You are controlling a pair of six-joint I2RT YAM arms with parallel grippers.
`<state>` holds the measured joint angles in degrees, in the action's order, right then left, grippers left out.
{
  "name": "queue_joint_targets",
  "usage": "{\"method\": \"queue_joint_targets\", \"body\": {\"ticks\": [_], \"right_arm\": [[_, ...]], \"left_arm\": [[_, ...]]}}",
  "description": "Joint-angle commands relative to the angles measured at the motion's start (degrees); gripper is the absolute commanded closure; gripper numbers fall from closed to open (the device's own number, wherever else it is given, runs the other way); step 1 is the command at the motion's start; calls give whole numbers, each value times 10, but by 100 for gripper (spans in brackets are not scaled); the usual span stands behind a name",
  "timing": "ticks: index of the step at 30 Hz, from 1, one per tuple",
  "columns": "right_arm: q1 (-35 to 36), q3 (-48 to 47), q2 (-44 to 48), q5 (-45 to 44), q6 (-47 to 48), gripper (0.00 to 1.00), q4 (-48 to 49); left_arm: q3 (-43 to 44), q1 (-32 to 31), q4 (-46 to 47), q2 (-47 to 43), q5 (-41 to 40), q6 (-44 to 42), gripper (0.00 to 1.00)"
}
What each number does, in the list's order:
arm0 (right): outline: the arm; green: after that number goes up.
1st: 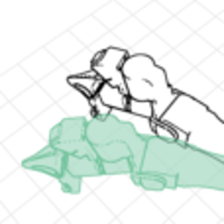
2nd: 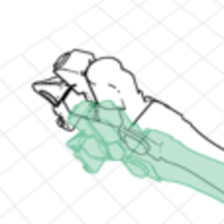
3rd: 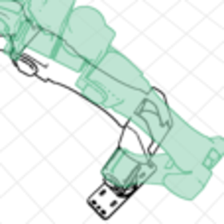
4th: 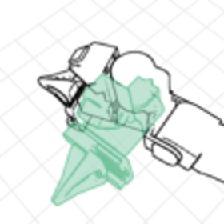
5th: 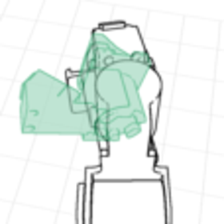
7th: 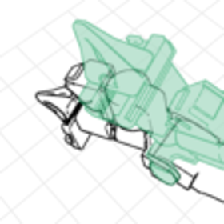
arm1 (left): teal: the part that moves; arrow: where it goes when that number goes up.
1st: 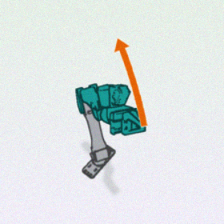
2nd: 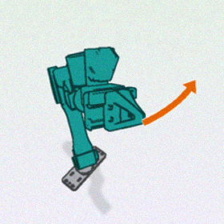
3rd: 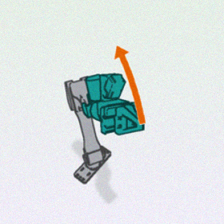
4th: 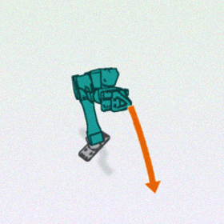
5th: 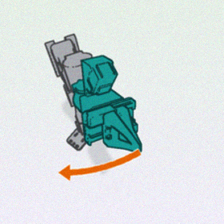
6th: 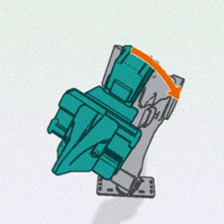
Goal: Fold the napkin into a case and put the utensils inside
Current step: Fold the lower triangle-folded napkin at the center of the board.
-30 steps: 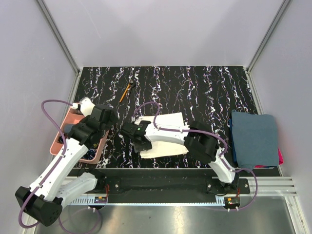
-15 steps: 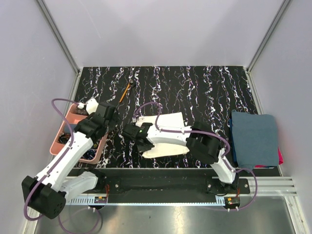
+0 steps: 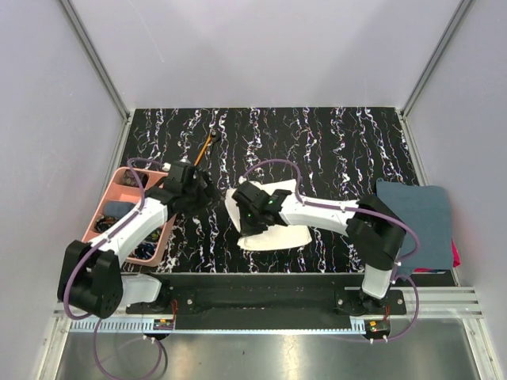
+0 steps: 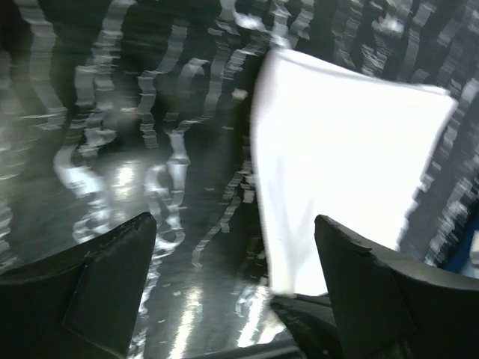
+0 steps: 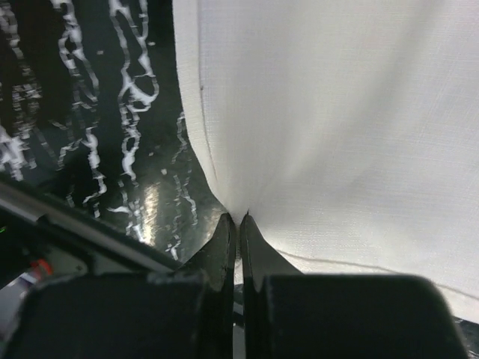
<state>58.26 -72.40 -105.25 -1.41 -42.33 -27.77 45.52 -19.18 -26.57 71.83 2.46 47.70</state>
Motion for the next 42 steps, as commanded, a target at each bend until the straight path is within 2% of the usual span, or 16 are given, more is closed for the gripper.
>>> {"method": "queue_joint_targets", "body": {"ticks": [1, 7, 15, 20, 28, 35, 42], "right_arm": [[-14, 44, 51, 89, -20, 100, 99], [-33, 99, 85, 120, -36, 100, 145], [-57, 151, 124, 150, -48, 100, 188], [-73, 169, 138, 163, -64, 100, 210], [-82, 185, 145, 179, -71, 100, 227], [-90, 198, 154, 186, -72, 100, 232], [-94, 217, 156, 196, -66, 100, 240]], "left_arm": [[-5, 2, 139, 23, 126, -7, 11], [8, 2, 172, 87, 145, 23, 11], [-15, 2, 184, 99, 92, 62, 13], [-14, 2, 217, 143, 127, 77, 14], [-14, 2, 257, 187, 135, 84, 18], [-19, 1, 285, 208, 129, 92, 29], [-28, 1, 309, 210, 129, 84, 60]]}}
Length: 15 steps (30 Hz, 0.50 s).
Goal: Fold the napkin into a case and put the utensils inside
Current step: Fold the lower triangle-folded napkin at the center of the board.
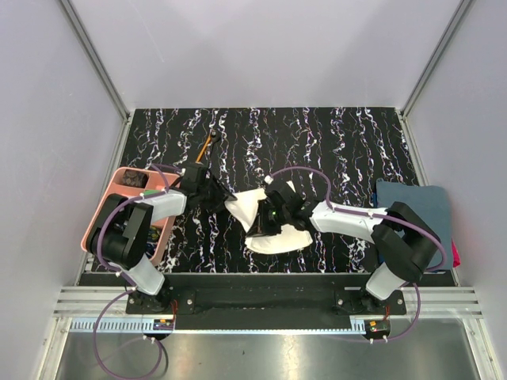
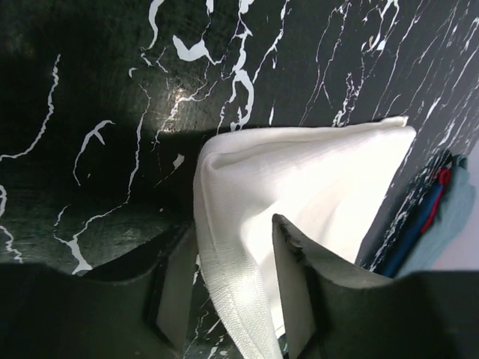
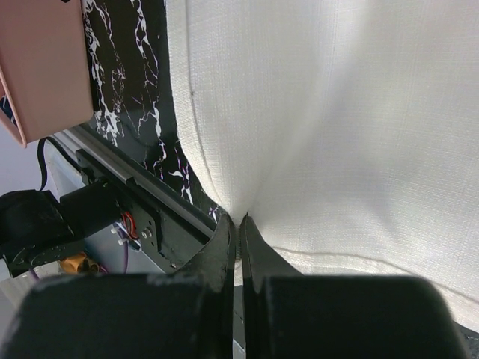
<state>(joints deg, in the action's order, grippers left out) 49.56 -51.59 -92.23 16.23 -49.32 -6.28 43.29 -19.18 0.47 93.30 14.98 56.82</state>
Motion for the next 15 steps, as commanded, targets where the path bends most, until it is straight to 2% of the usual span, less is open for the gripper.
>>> {"method": "queue_joint_targets", "body": {"ticks": [1, 3, 4, 6, 7, 11, 15], "right_arm": [[-9, 12, 26, 22, 6, 100, 28], [-9, 23, 23, 45, 16, 100, 44], [-9, 25, 21, 56, 19, 100, 50], [-9, 39, 6, 93, 23, 100, 82], [-9, 43, -7, 109, 26, 100, 95], [-9, 71, -41, 174, 28, 100, 160], [-9, 89, -68, 227, 11, 100, 234]], "left_arm": [[-6, 1, 37, -8, 1, -10, 64], [-5, 1, 32, -12, -2, -20, 71], [-5, 1, 31, -15, -4, -22, 79], [1, 1, 22, -17, -5, -33, 89], [5, 1, 16, -18, -6, -37, 98], [17, -4, -25, -29, -25, -64, 100], [70, -39, -102, -39, -109, -99, 100]]}}
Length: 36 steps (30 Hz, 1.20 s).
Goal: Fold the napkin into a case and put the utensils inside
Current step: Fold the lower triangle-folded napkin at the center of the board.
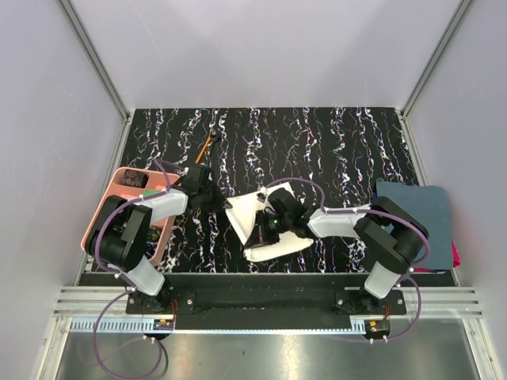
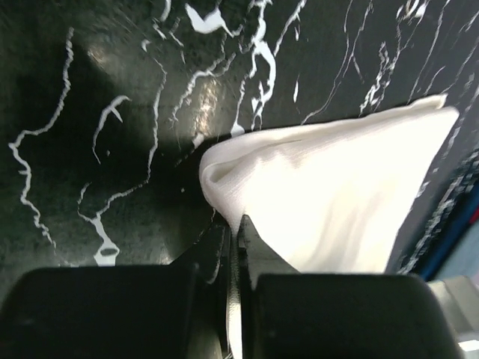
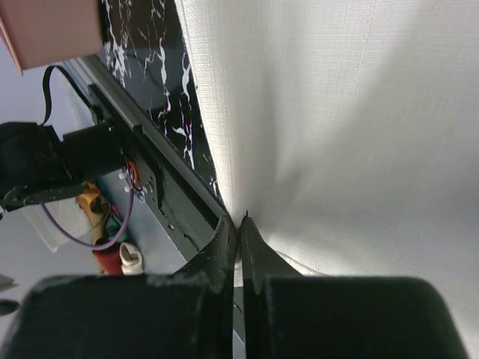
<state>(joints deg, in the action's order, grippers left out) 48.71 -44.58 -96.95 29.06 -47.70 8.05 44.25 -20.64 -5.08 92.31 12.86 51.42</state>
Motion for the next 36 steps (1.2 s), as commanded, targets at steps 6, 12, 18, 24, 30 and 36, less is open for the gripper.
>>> {"method": "queue_joint_targets", "body": {"ticks": [6, 12, 18, 24, 30, 36], "right_arm": [[0, 48, -38, 154, -33, 100, 182], [-17, 95, -24, 169, -41, 100, 215], [-23, 94, -2, 157, -6, 100, 153], [-41, 117, 32, 165, -17, 100, 173], [-69, 147, 40, 181, -16, 100, 179], [-99, 178, 41, 193, -7, 100, 182]], "left_arm": [[142, -105, -139, -18, -224, -28, 100], [246, -164, -256, 34, -358, 7, 100], [282, -184, -284, 54, -399, 10, 100], [366, -204, -358, 125, -443, 42, 100], [440, -209, -435, 189, -487, 74, 100], [462, -235, -448, 202, -535, 107, 100]]}}
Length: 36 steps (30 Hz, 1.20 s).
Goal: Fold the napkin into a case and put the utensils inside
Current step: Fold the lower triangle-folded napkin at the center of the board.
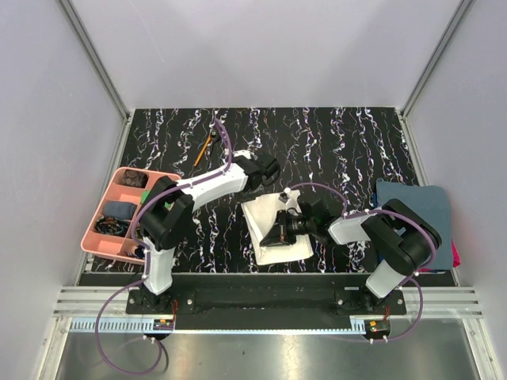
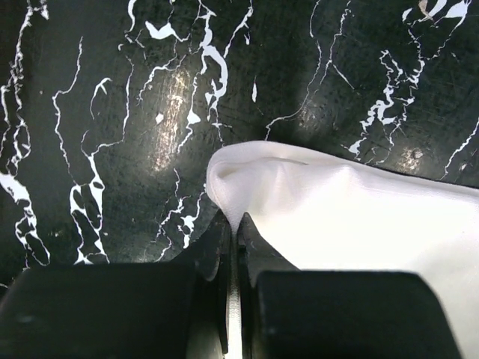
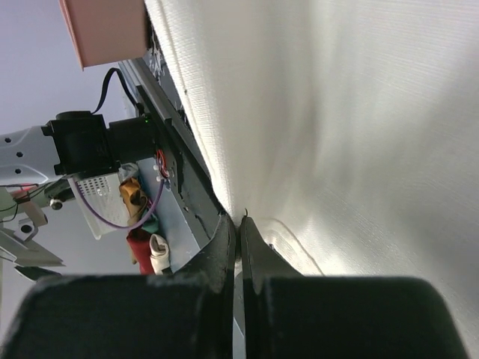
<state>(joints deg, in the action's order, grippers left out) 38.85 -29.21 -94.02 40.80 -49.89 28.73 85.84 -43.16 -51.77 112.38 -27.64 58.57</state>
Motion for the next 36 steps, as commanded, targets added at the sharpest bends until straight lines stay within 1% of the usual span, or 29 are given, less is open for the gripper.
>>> {"method": "queue_joint_targets", "body": {"ticks": [1, 6, 8, 14, 17, 18, 21, 27, 36], "right_arm": [[-4, 30, 9, 75, 16, 100, -25], [-15, 51, 2, 80, 19, 100, -16], [-18, 61, 2, 82, 19, 100, -14], [-32, 92, 24, 66, 6, 100, -16], [-33, 99, 45, 59, 13, 100, -41], [-33, 98, 52, 50, 18, 100, -66], [-34, 100, 65, 30, 44, 100, -112], [-34, 108, 80, 7, 46, 99, -148], [-34, 104, 117, -38, 54, 96, -222]], "left_arm": [[49, -19, 15, 3, -142, 38, 100], [57, -24, 14, -1, -162, 39, 100], [60, -31, 14, -1, -183, 39, 100], [111, -52, 14, 41, -203, -5, 100], [124, -61, 14, 54, -227, -23, 100], [124, -63, 13, 55, -230, -24, 100], [123, -66, 15, 60, -225, -21, 100], [141, -78, 15, 78, -223, -23, 100], [164, -83, 42, 102, -169, -33, 100]]}}
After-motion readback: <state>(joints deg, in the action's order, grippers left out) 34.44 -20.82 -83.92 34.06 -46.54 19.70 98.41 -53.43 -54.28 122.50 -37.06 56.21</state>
